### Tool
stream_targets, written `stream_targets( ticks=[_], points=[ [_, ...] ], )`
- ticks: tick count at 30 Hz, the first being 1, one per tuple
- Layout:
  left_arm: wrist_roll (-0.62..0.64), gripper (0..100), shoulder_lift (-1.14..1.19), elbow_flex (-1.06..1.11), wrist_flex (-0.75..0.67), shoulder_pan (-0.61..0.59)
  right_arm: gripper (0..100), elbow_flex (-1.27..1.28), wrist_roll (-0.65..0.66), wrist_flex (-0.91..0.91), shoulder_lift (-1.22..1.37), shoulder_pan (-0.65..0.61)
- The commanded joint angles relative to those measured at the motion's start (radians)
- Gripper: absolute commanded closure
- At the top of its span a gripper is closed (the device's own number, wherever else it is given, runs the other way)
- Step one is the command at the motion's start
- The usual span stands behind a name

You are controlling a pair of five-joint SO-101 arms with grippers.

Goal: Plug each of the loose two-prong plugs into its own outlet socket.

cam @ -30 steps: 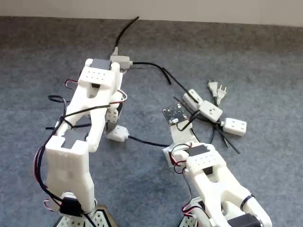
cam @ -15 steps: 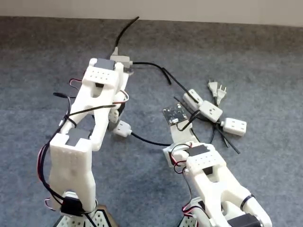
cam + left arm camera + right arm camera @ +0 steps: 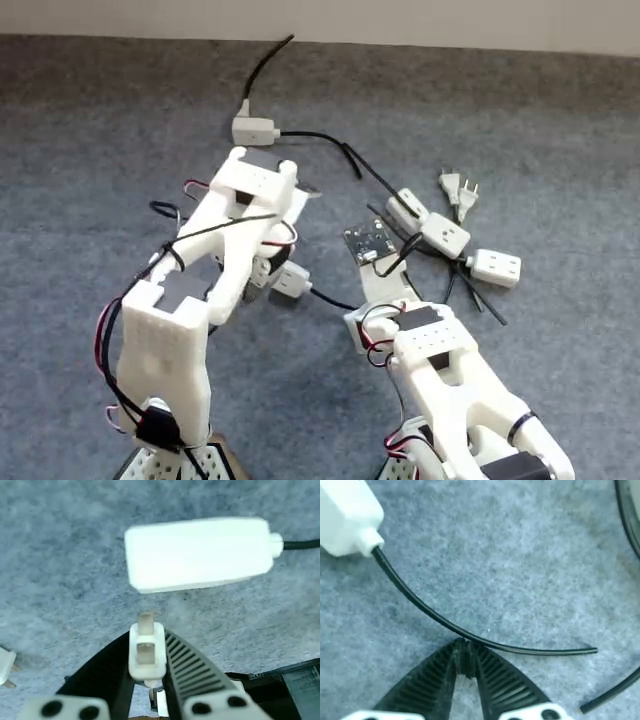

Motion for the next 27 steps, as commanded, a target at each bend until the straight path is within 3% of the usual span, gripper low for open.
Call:
stream_targets(
  ticks=[1,14,21,27],
  points=[
    [-0.021,99,-0.058,-0.031,0.012,0.012,98.9,0.002,-0.005,-0.010,-0.002,-0.005],
    [-0.063,99,-0.119,-0.033,0.012,-0.041,98.5,-0.002,-0.011,-0.010,-0.008,0.058],
    [-0.063,99,-0.447,-0.019,0.011,-0.193,98.5,-0.002,-0.011,-0.010,-0.008,0.056],
    [-0.066,99,-0.757,0.182,-0.023,-0.191,98.5,-0.001,-0.011,-0.012,-0.008,0.054]
  ],
)
